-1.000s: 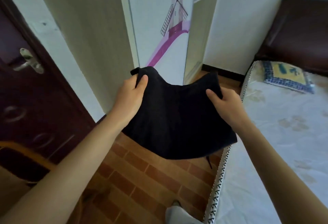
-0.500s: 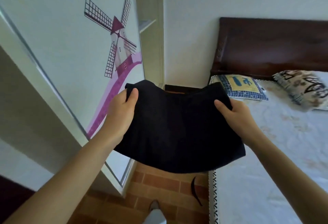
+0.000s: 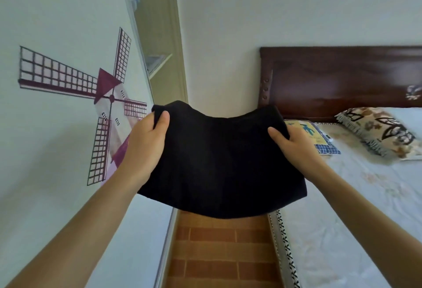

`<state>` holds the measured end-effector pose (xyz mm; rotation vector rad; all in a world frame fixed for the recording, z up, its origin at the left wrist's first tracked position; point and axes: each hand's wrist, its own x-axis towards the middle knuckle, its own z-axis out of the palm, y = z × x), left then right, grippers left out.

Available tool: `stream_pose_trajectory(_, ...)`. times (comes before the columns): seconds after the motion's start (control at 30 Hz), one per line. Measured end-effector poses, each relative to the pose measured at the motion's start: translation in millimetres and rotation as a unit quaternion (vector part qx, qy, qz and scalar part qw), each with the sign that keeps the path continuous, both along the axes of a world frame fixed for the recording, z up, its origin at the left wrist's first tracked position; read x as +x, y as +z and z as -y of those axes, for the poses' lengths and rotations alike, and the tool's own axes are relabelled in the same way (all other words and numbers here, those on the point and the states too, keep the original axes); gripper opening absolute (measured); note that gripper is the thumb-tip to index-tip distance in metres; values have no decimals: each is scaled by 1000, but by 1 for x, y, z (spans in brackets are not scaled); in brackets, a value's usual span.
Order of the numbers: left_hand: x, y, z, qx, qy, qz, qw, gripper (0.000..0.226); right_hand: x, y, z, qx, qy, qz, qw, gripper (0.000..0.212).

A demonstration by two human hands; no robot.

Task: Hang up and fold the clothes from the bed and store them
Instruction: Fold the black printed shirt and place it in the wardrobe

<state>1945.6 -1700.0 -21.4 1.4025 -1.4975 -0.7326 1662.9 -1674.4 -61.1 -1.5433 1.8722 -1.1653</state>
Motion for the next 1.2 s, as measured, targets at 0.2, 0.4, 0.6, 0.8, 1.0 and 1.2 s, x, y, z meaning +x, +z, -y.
stream_pose_trajectory(0.2,-20,-4,99,21,-14,-33,999,26,-14,4,87,-6,-22,-26,999,26)
stream_pose_trajectory(0.4,-55,-3,196,33,-2,-34,999,37,-48,0,179,-5,-12,8,1000,26)
stream_pose_trajectory(0.6,-116,17,294,11,-1,-39,999,40,-99,21,289,-34,6,8,999,35)
stream_pose_trajectory(0.8,-144,42,379,5,44,-64,997,27,-133,45,387,-61,42,39,996,40)
stream_pose_trajectory(1.0,-146,42,446,-2,83,-67,994,27,-136,33,471,-46,68,60,995,30)
stream_pose_trajectory(1.2,-139,25,510,9,113,-75,991,24,-124,22,546,-41,85,58,994,35)
